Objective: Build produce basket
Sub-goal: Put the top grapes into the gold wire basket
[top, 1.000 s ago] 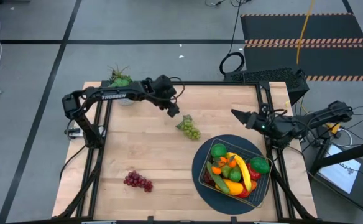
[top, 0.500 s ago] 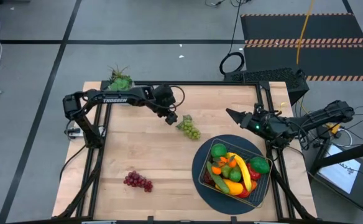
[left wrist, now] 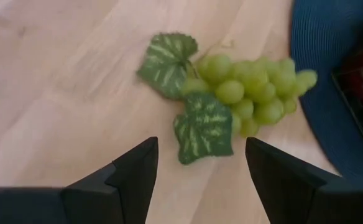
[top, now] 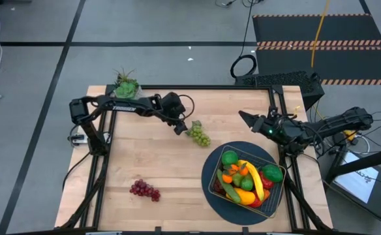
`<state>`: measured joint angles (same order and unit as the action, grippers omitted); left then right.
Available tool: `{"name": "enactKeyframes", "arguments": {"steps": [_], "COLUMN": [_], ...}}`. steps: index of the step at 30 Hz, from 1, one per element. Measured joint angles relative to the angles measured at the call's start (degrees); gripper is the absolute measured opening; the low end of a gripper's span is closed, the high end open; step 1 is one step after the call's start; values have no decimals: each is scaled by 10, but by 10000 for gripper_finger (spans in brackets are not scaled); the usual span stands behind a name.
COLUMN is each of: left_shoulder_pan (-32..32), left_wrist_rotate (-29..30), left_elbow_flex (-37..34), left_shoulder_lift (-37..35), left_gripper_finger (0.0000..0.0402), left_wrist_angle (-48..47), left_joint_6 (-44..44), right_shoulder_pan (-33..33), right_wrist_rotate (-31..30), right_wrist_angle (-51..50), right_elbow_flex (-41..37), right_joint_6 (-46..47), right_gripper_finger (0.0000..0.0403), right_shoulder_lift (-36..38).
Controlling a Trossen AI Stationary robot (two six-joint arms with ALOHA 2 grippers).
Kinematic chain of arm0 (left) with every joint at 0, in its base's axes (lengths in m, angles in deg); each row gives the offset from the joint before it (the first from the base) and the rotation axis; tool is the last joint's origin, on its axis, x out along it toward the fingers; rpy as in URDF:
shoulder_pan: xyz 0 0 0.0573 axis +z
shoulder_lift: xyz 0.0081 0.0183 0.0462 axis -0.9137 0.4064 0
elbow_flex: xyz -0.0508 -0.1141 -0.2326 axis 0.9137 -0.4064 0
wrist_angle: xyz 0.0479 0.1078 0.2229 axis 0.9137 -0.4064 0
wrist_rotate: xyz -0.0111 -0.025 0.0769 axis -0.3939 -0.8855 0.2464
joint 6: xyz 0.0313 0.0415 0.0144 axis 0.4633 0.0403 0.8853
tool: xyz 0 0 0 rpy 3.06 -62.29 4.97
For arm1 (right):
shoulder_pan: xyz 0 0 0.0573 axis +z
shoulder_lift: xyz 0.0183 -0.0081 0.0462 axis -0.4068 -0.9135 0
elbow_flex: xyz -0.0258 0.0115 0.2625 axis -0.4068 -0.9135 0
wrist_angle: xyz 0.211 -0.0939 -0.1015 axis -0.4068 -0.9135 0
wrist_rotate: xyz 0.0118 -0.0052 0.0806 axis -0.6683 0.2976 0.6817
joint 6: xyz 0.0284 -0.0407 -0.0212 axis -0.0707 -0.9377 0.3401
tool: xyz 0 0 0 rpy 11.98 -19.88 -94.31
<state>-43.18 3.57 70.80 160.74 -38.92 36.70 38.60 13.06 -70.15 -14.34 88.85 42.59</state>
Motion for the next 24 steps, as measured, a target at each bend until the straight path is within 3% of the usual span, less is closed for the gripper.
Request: {"name": "enactKeyframes", "arguments": {"steps": [14,19,24], "left_shoulder_pan": [-7,-18,-29], "left_wrist_rotate": [-12,-8,9], "left_elbow_flex": [19,95,171], "left_shoulder_lift": [26,24,76], "left_gripper_finger": [243,243,243], "left_wrist_angle": [25,19,9], "left_joint_6": [-49,67,159], "right_shoulder_pan": [0,0,0], "right_wrist_rotate": [48,64,87], "right_wrist_angle": [-65,-68,-92], "right_elbow_flex": [0,0,0], "right_joint_6": [5,4,7], "right_gripper_finger": [0,0,0], "right_shoulder_lift": [32,35,42]}}
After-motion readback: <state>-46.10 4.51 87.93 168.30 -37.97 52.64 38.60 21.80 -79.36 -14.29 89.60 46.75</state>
